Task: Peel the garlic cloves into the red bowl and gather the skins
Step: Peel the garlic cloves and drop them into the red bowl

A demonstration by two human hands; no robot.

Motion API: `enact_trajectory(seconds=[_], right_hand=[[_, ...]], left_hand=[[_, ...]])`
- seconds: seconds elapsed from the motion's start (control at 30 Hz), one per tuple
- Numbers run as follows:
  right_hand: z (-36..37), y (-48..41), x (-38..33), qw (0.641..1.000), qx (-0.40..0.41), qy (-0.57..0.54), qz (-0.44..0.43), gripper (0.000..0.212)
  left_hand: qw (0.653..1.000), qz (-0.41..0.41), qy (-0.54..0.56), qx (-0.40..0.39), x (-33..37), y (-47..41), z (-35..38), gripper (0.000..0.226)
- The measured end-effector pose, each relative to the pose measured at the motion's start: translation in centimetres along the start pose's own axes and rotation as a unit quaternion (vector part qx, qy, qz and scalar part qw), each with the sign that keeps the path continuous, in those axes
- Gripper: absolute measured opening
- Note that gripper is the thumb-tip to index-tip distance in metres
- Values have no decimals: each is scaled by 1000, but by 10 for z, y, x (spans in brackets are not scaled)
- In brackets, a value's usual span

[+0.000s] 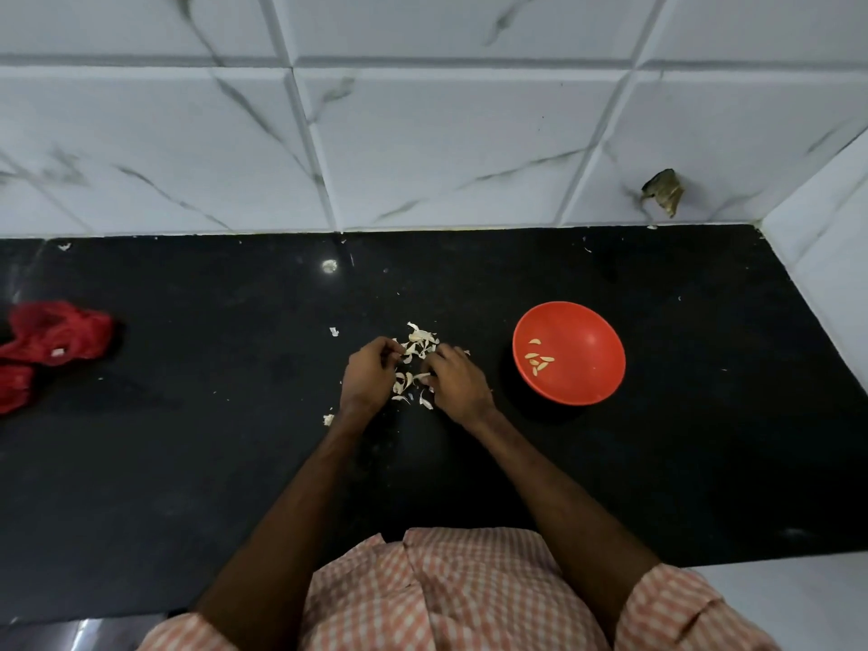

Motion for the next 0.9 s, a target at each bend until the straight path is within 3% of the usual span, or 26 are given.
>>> enact_trajectory(seconds=[0.1, 0.2, 0.43, 0.6, 0.9], right_hand=[[-3, 0, 4, 995, 29, -86, 37, 8], [-8, 1, 6, 982, 64, -166, 59, 9], [-11, 2, 12, 967, 81, -223, 88, 10], [-12, 3, 9, 911, 117, -362, 161, 10], [-18, 2, 4, 907, 104, -387, 129, 7]], left_hand=[[998, 19, -34, -40, 7, 1, 9, 7], [994, 22, -61, -88, 9, 2, 16, 14], [983, 26, -43, -177, 10, -2, 28, 17], [987, 24, 46, -154, 17, -1, 22, 21], [985, 13, 60, -164, 17, 0, 27, 27]])
Point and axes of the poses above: each hand's wrist, its own y-axis away from the middle knuckle, its own z-axis out of the palm, x = y × z, the point moved 3 cm from there along -y, towards the middle knuckle, and after that the axes turned 2 degrees about y, right-handed, at the moved point
